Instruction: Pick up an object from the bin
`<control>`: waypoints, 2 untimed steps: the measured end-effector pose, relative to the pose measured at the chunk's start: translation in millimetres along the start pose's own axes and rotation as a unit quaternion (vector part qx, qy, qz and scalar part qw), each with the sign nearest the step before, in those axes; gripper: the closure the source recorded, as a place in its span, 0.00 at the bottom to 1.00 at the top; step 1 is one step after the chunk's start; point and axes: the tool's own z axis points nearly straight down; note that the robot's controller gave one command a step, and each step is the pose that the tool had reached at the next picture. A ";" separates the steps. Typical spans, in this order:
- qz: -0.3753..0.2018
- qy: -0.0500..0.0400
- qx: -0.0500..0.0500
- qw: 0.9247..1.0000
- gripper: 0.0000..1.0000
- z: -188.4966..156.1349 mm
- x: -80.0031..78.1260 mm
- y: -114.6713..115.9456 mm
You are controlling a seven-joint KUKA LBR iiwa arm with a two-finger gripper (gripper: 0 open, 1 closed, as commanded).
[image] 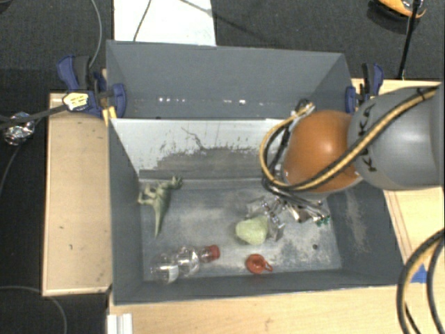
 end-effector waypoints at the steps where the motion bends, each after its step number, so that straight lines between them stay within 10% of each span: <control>1: -0.008 -0.001 0.001 1.000 1.00 2.3 -20.6 0.7; 2: -0.017 -0.002 0.001 1.000 1.00 2.8 -31.5 5.8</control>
Offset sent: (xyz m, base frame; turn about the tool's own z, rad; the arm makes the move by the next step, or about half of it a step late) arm 0.0234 0.0201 -0.0034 -0.0388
